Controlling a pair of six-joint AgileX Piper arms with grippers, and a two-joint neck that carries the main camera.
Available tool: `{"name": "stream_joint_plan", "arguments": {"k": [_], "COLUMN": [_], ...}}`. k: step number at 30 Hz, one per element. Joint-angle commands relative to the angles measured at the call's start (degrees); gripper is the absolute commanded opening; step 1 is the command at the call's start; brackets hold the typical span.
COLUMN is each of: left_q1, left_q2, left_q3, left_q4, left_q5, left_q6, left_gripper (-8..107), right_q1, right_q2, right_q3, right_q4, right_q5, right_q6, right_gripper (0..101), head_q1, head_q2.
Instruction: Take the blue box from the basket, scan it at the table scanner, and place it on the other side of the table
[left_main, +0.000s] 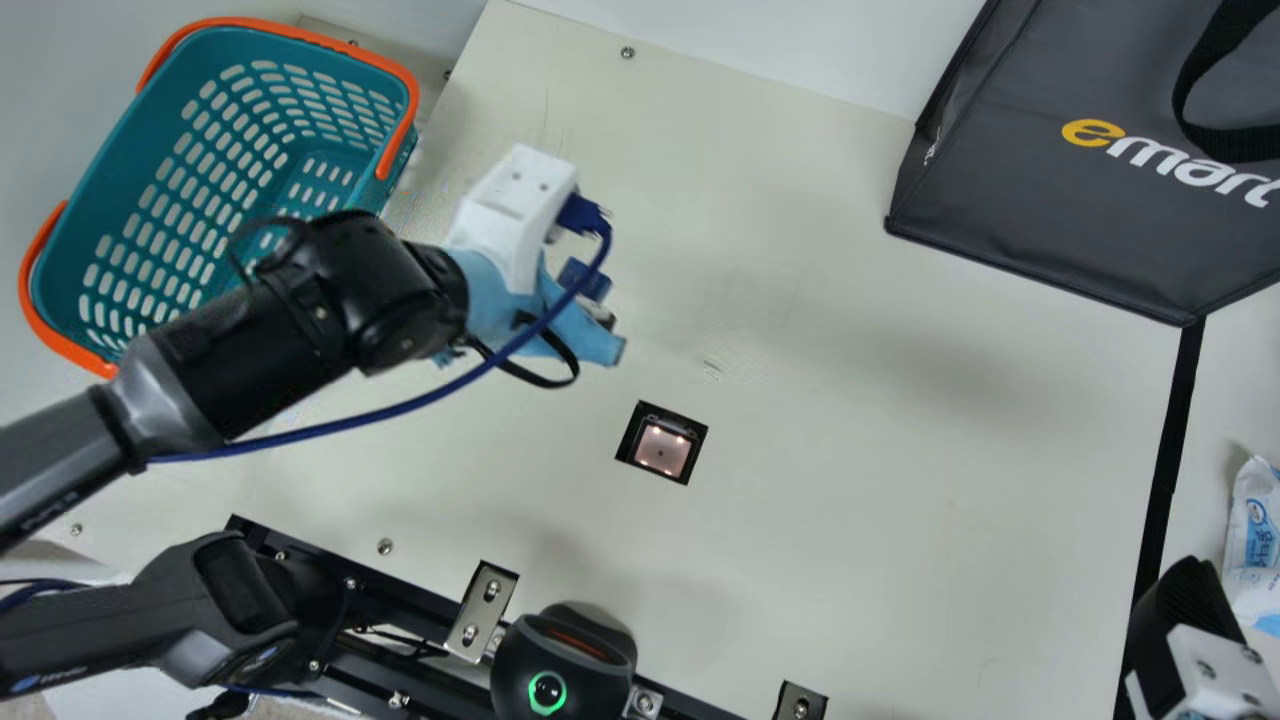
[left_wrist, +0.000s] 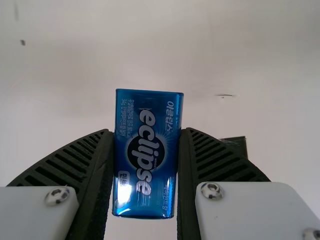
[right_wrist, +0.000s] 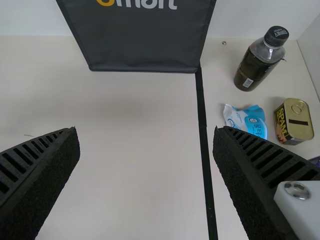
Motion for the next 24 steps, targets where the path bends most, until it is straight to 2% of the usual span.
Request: {"name": "stream_joint_plan", "arguments": {"k": [1,11,24], "left_q1": [-2.99,-10.58,-17.18], "left_q2": [0.74,4.29,8.95], "left_q3": [0.08,0.94,3.68], "left_q4": [0.22,1.21,5.90], "left_q5": [-0.15,-2.04,-6.17], "left_q6": [-2.23,-9.87,-20.74], "left_gripper": [-8,-8,-8], "right_q1": [0.00,0.00,0.00], "right_q2": [0.00,0.00,0.00], "right_q3": [0.00,0.00,0.00], "right_q4": [0.00,0.00,0.00], "right_q5": [0.00,0.00,0.00], "right_q6": [0.00,0.00,0.00], "right_gripper": [95,95,95], "head_q1": [-1.48,-1.48,-1.48], "head_q2": [0.23,0.23,0.23]}}
